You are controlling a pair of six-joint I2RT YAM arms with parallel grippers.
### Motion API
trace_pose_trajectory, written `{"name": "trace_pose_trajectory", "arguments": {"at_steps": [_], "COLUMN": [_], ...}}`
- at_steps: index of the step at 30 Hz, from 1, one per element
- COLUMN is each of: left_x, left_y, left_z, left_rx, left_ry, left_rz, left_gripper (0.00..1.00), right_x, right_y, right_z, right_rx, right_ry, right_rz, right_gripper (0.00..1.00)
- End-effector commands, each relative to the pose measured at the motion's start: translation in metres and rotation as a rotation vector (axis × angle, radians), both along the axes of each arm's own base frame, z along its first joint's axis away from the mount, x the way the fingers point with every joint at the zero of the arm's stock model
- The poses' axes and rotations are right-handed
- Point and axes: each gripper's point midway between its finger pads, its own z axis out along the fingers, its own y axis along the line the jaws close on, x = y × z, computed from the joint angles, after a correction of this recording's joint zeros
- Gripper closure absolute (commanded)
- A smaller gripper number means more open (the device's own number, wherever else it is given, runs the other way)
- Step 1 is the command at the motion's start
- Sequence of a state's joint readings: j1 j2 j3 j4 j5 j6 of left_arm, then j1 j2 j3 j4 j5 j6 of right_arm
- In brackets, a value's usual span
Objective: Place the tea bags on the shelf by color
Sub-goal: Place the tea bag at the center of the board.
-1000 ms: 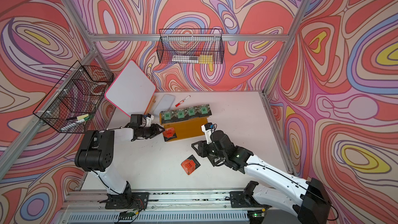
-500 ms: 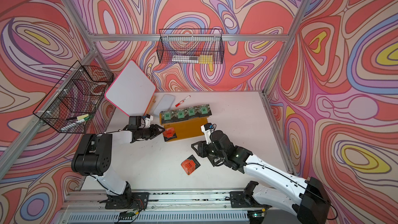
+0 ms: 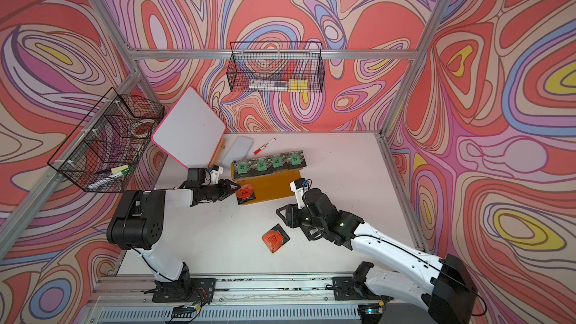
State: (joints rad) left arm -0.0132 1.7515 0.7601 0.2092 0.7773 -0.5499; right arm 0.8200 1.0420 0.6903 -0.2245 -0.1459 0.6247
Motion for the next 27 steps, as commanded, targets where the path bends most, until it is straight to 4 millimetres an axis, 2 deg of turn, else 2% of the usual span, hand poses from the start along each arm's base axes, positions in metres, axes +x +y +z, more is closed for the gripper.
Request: {"name": "trace_pose_trajectory", "arguments": {"at_steps": [1,13,21,27], "left_x": [0.007,0.015,0.019,0.011], "left_y": [-0.001,-0.003,-0.005,0.007], "left_z": [0.003,0.007,0.008,0.005], "left_rx": [-0.021,-0.043,-0.059,0.022], "left_ry": [-0.019,-0.048,-0.050,-0.020], "left_rz": [-0.010,-0.011,-0.017,0.043], "left_gripper": [0.49,0.49,0.49,0.47], "right_x": [0.000,0.000,-0.006,-0.013], "right_y": [0.003,0.004,0.000,-0.002], "right_z": [0.005,-0.002,-0.035,-0.065], "right_rx": [0.009,-0.003,-0.087,-0.152], "right_ry": [-0.016,-0.001,0.090,0.177], "right_rz": [0.009,0.010,0.013,0.031], "right_gripper": [0.57,0.56,0.55,0.52]}}
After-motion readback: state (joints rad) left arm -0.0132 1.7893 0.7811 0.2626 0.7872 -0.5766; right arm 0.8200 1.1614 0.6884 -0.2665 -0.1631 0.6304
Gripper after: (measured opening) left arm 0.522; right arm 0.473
